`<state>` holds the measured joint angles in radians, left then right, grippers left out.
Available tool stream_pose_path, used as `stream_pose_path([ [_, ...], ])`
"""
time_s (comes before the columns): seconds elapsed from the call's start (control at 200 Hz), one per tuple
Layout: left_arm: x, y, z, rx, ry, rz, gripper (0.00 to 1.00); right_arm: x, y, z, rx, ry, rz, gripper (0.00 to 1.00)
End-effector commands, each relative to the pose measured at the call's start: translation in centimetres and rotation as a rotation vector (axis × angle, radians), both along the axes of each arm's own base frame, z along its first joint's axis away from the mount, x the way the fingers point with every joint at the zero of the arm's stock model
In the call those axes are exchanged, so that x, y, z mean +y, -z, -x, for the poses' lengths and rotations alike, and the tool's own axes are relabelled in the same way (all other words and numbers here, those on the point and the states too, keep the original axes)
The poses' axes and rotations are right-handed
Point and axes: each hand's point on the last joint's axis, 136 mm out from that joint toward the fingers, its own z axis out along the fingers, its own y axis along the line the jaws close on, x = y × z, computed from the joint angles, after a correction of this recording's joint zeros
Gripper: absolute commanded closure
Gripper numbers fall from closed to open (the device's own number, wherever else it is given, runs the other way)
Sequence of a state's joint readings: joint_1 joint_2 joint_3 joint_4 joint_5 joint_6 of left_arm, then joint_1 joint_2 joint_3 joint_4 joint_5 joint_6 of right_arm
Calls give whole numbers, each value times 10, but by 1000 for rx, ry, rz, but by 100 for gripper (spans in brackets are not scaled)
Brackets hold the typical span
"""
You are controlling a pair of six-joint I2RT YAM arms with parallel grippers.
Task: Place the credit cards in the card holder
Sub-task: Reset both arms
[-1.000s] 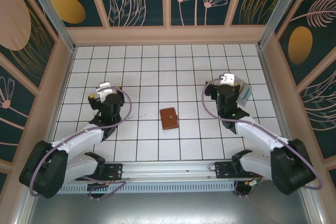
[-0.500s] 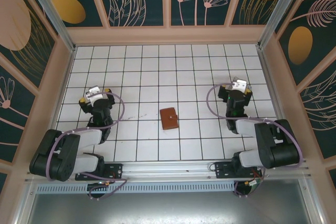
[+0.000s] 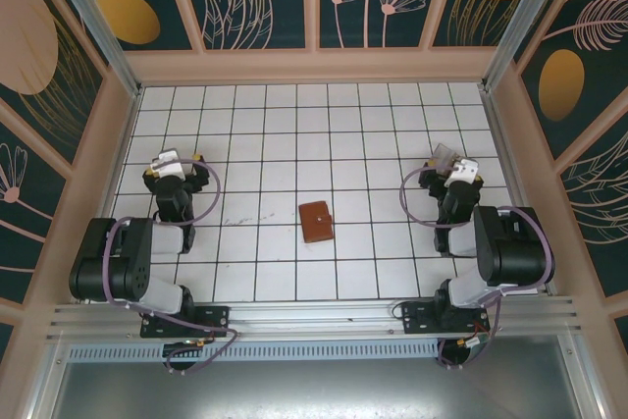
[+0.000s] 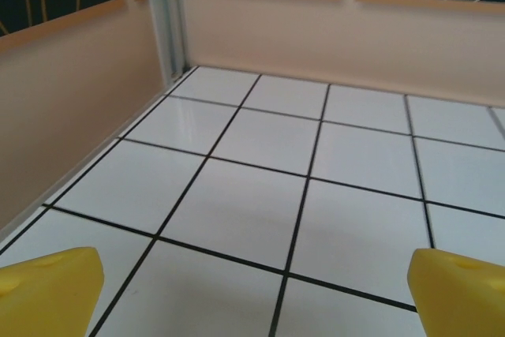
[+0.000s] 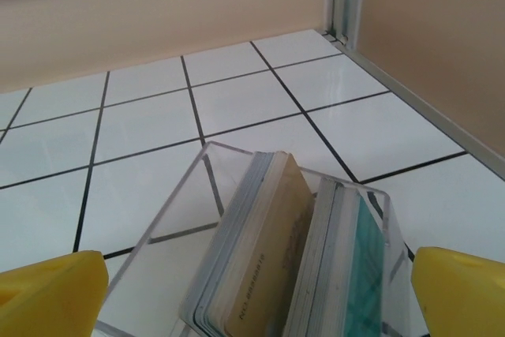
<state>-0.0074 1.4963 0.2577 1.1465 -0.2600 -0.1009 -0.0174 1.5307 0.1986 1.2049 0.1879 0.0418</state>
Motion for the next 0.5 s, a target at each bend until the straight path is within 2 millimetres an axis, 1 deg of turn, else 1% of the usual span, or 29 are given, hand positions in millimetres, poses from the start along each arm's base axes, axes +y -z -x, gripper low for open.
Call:
stream_pose_path([
  [0.0, -9, -15, 3, -100, 58, 20, 1, 4, -22, -5, -97, -9, -23, 1],
  [0.41, -8, -15, 2, -98, 52, 16, 1, 5, -23, -6, -97, -12, -16, 1],
  [0.495, -8, -15, 2, -98, 52, 16, 1, 13, -22, -10, -85, -62, -6, 1],
])
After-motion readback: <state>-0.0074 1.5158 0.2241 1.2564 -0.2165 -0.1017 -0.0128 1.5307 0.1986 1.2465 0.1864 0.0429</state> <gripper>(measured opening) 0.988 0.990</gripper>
